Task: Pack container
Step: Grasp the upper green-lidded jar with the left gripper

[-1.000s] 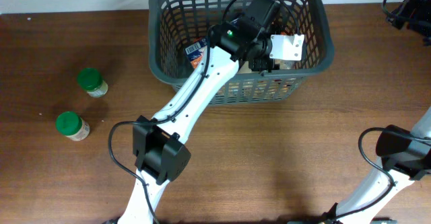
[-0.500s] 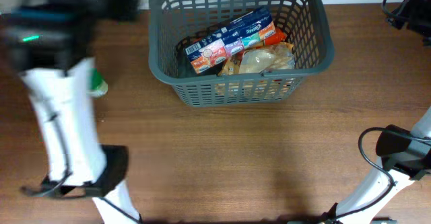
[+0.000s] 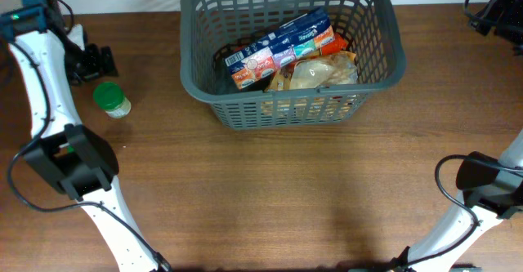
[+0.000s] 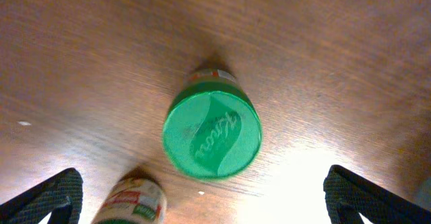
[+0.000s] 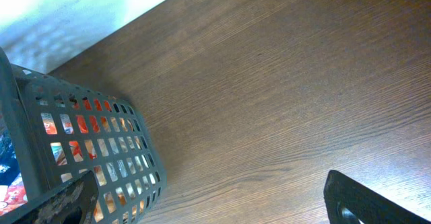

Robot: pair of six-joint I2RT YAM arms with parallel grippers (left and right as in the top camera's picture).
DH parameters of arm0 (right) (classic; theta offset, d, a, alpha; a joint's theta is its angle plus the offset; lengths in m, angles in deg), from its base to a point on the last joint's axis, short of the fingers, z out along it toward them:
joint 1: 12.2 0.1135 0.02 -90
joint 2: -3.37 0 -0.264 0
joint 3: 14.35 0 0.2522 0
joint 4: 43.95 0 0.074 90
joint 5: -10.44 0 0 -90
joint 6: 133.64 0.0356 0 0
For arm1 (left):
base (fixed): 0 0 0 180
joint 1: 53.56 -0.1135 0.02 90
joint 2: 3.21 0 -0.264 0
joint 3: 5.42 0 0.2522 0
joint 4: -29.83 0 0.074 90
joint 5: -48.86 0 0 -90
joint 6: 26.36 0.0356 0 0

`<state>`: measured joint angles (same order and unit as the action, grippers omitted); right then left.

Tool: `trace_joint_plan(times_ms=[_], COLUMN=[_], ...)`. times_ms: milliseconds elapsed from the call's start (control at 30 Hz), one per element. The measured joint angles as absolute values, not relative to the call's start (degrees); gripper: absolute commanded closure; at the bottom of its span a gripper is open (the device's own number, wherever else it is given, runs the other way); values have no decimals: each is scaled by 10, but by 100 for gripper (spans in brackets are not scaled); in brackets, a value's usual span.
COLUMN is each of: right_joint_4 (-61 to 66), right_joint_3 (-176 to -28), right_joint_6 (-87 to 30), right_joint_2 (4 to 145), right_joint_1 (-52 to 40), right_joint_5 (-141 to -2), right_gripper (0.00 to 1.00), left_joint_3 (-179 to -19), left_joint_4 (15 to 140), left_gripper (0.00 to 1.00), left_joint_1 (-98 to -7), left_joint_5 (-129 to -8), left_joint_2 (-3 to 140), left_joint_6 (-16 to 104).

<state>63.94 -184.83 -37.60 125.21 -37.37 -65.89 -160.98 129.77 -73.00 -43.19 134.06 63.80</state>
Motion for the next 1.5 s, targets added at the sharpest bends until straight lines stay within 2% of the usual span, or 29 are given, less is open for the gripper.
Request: trace_joint_plan(times_ms=[367,500,567,733,800,900,1000,1067,1233,1333,1500], right_joint_4=[639,640,640,639,639,639,640,639,639,639,639], right_joint_3=[-1848,-1848,-1848,-1848,-1848,-1848,-1848,-1848,-1848,-1848,-1848], right_joint_6=[-376,-376,-376,-376,-376,-376,-376,-376,-376,-376,-376], right_joint_2=[1252,1252,1252,1252,1252,1252,1252,1252,1252,1252,1252], right_joint_1=[-373,-373,-373,-373,-373,-373,-373,-373,-373,-374,-373], right_joint_5=[-659,-659,-659,-659,-659,-659,-659,-659,-659,-659,-659], right_gripper=[1,1,1,1,1,1,1,1,1,1,1], left_joint_3=[-1609,-1609,-1609,-1609,-1609,-1611,-1651,-1724,-1881,-1951,-1985], left_joint_4=[1292,1292,1291,1294,1295,1302,1361,1400,1384,1343,1261], left_gripper=[4,11,21,85,98,98,98,98,98,98,98], left_joint_1=[-730,-730,-730,-730,-730,-730,-729,-725,-697,-655,-526], left_joint_5=[-438,-440,-439,-442,-442,-442,-454,-461,-513,-530,-549], left_joint_2=[1454,1481,1481,1481,1481,1481,1487,1492,1444,1377,1214], left_joint_6=[638,637,636,635,633,633,633,633,633,639,703])
